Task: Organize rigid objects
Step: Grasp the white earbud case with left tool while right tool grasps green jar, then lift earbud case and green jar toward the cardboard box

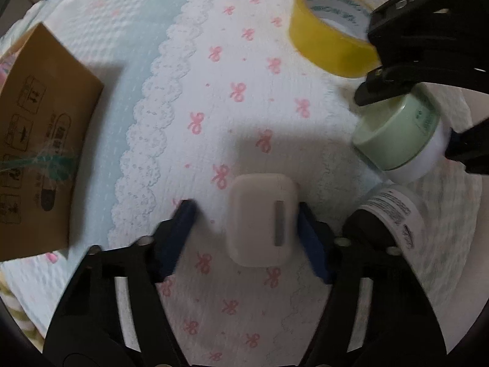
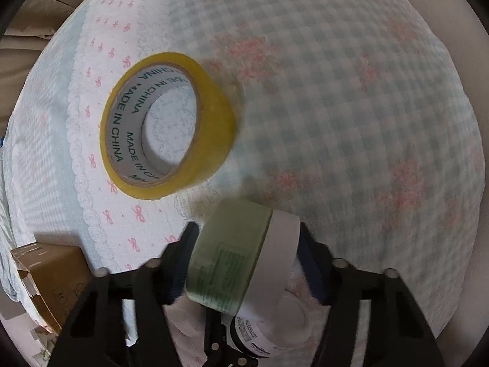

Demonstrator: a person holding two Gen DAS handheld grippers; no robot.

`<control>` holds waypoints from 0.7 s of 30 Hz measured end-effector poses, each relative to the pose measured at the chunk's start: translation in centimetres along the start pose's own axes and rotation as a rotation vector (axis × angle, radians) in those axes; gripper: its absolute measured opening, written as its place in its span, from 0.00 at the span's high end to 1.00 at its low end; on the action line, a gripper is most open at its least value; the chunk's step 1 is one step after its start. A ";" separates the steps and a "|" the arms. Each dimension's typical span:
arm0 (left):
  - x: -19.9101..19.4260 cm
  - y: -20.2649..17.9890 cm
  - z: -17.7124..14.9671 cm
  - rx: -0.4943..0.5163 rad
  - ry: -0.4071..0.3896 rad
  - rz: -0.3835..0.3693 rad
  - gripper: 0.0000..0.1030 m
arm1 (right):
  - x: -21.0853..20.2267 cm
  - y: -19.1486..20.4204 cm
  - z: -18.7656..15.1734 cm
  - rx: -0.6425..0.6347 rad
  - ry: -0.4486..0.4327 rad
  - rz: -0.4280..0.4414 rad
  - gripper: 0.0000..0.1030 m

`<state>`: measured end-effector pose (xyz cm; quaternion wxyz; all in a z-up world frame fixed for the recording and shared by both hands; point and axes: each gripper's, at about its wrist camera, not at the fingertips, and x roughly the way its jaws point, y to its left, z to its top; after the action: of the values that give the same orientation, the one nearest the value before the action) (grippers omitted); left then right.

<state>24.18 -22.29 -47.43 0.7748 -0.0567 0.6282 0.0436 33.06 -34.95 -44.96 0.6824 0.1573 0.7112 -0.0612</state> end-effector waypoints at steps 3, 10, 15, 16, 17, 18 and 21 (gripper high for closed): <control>-0.3 -0.6 -0.4 0.038 -0.008 0.008 0.60 | 0.0 -0.1 -0.1 0.002 -0.007 0.007 0.50; -0.6 -0.9 -0.7 0.042 -0.013 -0.004 0.60 | -0.6 -0.6 -0.7 -0.003 -0.024 0.012 0.57; -1.7 -0.2 -0.1 0.027 -0.042 -0.016 0.60 | -2.4 -2.3 -2.0 0.000 -0.039 0.033 0.61; -2.2 0.0 -0.1 0.027 -0.053 -0.018 0.60 | -2.8 -2.5 -2.1 0.004 -0.046 0.036 0.61; -2.6 0.2 0.0 0.026 -0.063 -0.021 0.60 | -3.4 -2.7 -2.3 0.005 -0.057 0.039 0.61; -3.2 0.3 0.0 0.026 -0.075 -0.023 0.60 | -4.1 -2.8 -2.4 0.003 -0.070 0.038 0.61; -5.2 0.5 0.2 0.034 -0.116 -0.033 0.60 | -6.4 -2.9 -2.9 -0.016 -0.111 0.035 0.61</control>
<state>23.19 -21.79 -42.31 0.8113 -0.0513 0.5819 0.0237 29.51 -37.70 -38.81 0.7229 0.1608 0.6699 -0.0522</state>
